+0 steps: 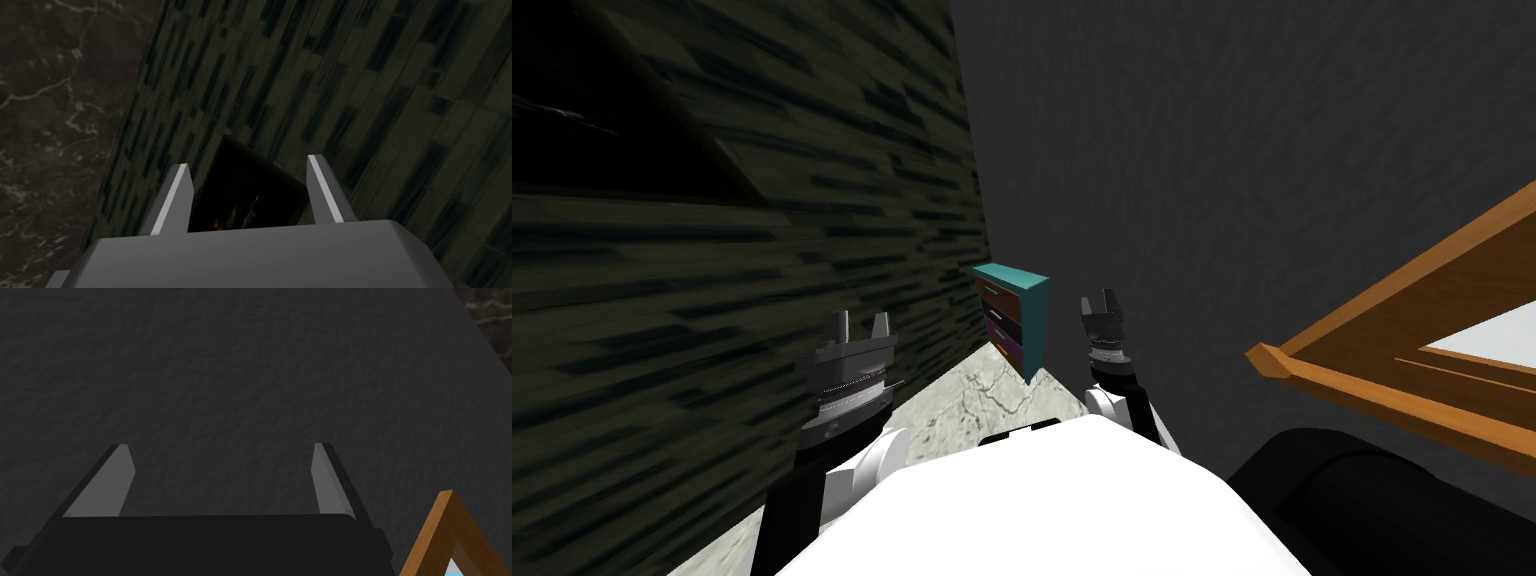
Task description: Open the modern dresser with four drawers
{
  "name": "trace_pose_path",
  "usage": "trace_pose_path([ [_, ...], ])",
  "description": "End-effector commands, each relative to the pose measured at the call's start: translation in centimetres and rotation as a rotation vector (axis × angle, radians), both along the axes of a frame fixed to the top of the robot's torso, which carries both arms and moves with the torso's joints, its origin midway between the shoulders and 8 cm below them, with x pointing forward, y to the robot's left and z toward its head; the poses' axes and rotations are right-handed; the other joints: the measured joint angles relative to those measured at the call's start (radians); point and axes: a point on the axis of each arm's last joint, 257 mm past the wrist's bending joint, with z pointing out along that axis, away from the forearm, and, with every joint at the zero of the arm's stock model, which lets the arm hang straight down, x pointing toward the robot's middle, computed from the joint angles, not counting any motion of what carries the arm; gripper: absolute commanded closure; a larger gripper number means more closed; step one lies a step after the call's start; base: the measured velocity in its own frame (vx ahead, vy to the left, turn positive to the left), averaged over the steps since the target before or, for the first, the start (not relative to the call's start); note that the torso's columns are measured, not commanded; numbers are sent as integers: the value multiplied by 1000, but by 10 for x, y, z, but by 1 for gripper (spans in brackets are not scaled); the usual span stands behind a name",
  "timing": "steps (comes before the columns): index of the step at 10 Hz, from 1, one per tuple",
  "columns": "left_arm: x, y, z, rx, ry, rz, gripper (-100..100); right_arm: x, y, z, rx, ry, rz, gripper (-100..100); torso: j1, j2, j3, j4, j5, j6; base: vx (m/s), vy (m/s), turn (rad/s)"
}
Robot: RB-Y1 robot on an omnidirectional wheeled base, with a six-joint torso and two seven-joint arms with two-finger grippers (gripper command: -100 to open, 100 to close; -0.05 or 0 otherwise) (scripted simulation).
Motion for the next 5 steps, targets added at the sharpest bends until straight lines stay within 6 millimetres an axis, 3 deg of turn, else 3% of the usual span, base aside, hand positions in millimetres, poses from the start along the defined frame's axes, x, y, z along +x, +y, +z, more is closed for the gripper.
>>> trace_pose_path([
  [1,0,0,0,0,0,0,0,0,0,0,0,0,0,0,0,74,-148,74,0,0,0,0,0],
  [2,0,0,0,0,0,0,0,7,6,-8,-48,27,14,-100,0,148,-295,148,0,0,29,35,47],
  [5,0,0,0,0,1,0,0,29,17,-37,-168,113,23,-100,4,190,-390,192,1,0,69,109,68],
])
